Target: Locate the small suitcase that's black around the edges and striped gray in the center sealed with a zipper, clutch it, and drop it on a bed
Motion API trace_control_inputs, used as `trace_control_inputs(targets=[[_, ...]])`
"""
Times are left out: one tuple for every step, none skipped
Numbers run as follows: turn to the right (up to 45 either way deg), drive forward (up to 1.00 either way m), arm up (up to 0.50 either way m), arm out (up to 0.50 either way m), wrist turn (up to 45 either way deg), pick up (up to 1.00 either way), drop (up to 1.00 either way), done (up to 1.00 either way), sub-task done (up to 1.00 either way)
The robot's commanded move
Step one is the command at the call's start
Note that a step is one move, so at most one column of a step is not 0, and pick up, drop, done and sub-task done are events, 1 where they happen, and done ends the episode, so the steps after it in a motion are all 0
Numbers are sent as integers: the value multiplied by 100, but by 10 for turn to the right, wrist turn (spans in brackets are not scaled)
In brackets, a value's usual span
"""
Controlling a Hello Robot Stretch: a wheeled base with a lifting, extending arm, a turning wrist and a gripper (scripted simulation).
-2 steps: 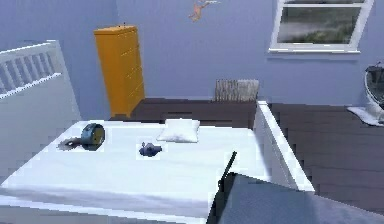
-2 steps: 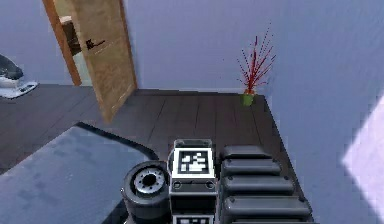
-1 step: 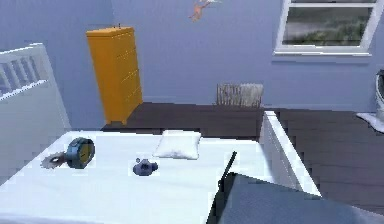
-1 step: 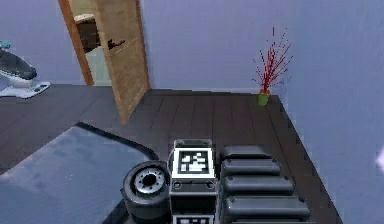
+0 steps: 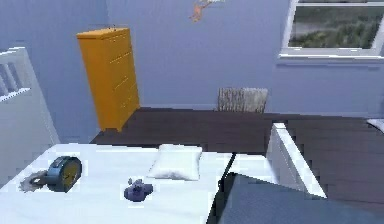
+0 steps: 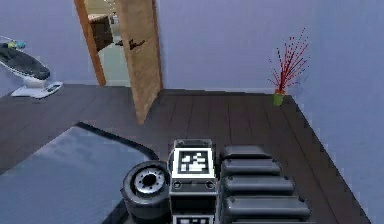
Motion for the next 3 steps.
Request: trace_control_inputs(targets=[[-450,0,0,0,0,0,0,0,0],[-450,0,0,0,0,0,0,0,0],[-90,0,0,0,0,0,0,0,0]])
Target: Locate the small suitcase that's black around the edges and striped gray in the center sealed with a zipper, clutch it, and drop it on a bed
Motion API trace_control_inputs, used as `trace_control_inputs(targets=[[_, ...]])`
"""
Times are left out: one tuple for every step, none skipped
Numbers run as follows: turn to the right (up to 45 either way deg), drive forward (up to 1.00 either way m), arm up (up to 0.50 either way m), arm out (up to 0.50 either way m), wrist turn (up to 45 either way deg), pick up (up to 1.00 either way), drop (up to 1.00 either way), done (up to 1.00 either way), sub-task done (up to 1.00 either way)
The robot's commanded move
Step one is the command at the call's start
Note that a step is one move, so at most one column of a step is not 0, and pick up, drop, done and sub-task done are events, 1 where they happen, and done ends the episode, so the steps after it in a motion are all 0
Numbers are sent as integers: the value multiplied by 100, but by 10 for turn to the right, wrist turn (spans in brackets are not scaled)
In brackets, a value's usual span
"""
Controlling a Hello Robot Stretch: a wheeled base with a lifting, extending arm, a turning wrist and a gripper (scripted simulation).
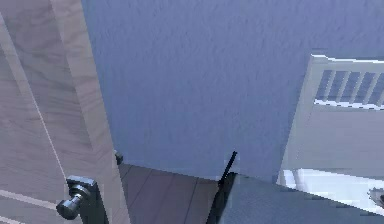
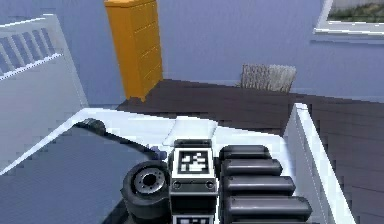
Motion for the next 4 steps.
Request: trace_control_inputs(targets=[[0,0,0,48,0,0,0,0,0],[0,0,0,0,450,0,0,0,0],[0,0,0,0,450,0,0,0,0],[0,0,0,0,30,0,0,0,0]])
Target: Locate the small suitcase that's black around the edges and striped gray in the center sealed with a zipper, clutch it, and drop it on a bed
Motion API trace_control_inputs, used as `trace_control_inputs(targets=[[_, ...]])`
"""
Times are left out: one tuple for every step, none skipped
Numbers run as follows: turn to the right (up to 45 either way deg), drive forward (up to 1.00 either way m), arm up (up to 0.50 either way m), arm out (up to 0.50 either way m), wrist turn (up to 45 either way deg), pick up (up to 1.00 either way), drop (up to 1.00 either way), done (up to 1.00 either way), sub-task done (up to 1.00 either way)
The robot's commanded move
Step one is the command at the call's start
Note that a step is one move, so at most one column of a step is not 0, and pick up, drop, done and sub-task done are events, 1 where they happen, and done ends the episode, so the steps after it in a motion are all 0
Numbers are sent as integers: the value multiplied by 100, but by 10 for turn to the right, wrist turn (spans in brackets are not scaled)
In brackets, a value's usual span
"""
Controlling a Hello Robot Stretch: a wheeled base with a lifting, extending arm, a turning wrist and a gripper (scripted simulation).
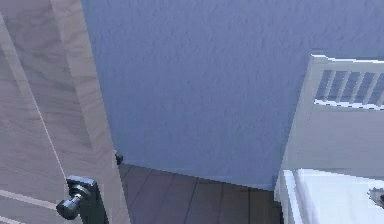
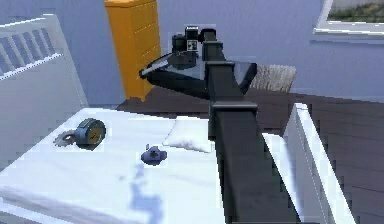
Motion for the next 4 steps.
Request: trace_control_inputs(targets=[[0,0,-32,0,0,0,0,0,0],[0,0,-32,0,0,0,0,0,0],[0,0,0,0,0,0,100,0,0],[0,0,10,0,0,0,0,0,0]])
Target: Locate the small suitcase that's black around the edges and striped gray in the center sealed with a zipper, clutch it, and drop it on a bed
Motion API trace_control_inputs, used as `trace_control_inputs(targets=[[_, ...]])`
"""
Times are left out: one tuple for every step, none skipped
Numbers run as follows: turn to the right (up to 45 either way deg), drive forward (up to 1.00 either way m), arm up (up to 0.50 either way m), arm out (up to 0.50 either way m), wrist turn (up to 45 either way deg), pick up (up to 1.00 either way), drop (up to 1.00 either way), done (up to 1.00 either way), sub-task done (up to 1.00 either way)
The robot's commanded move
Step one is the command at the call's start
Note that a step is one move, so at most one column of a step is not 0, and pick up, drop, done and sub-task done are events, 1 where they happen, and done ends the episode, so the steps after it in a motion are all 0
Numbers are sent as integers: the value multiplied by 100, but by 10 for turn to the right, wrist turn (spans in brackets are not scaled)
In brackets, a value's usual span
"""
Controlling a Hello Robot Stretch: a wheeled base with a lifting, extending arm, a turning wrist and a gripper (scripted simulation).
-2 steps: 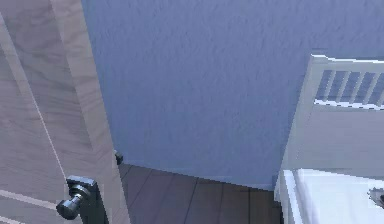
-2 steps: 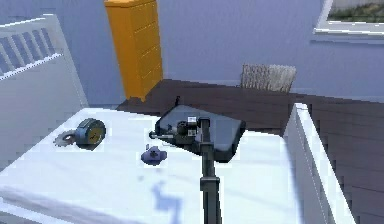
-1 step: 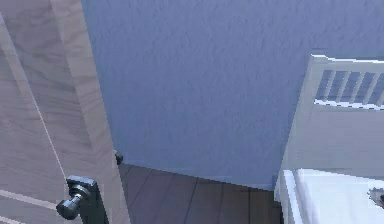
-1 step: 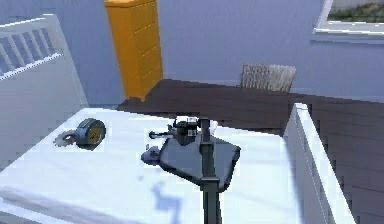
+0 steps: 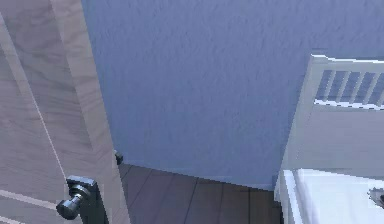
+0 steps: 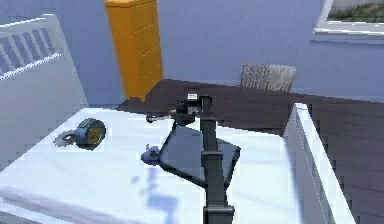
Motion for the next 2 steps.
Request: trace_control_inputs(targets=[[0,0,0,-8,0,0,0,0,0],[0,0,0,0,0,0,0,100,0]])
